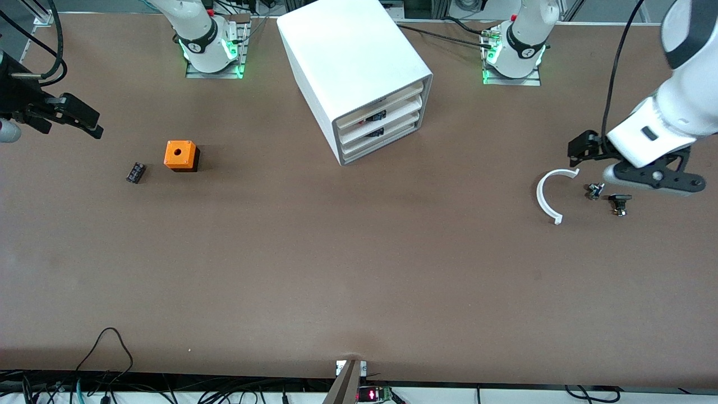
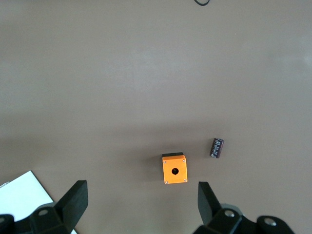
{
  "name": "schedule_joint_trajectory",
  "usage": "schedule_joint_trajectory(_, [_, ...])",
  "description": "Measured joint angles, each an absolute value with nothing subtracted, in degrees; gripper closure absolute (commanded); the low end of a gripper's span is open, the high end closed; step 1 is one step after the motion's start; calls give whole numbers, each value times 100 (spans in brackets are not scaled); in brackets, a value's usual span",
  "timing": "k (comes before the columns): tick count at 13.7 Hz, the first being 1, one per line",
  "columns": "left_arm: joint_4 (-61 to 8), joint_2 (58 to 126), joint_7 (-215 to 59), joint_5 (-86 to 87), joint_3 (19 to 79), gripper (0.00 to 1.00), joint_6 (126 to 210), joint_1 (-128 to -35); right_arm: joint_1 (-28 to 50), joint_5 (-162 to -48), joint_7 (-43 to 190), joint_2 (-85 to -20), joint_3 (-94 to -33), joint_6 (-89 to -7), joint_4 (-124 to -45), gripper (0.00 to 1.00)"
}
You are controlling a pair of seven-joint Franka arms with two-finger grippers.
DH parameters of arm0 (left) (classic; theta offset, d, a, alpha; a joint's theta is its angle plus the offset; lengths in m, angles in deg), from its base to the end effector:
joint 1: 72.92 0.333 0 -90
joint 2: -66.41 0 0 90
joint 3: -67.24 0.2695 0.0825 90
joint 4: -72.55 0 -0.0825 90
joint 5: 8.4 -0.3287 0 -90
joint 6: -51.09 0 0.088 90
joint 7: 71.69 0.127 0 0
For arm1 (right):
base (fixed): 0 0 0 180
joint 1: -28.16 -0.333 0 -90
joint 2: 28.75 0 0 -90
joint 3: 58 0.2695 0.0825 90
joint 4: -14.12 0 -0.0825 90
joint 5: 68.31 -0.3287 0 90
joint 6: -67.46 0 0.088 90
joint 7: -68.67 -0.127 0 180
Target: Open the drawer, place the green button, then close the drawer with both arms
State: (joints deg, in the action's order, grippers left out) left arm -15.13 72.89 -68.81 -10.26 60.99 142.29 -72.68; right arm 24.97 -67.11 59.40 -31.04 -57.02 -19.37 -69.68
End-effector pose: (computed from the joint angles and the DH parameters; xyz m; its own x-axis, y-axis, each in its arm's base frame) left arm 0.5252 -0.0485 0.5189 0.9866 -0.1550 -0.0519 -0.1561 -0.9876 -0.0175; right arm 0.5040 0.0338 0.5779 0.9958 -0.0900 0.0160 -0.0903 -0.9958 0.0179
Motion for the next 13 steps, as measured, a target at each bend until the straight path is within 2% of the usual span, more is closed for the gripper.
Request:
schedule_joint_trajectory(2, [-1767,7059,-6880,-984,6388,0,14623,-7448,2497,-6711,5940,-3104,-5702,-1937,-6968,0])
schedule_joint_trajectory(6, [-2166,6798,-6892,-984,6467,0,14814,-7512,2497,-6711,5940,-3104,-5702,-1938,-6968,0])
schedule_joint_trajectory(13, [-2237,6802,-7040,-984,6499,0,14849,-7512,2497,-6711,5941,-3104,-5702,-1938,-6968,0])
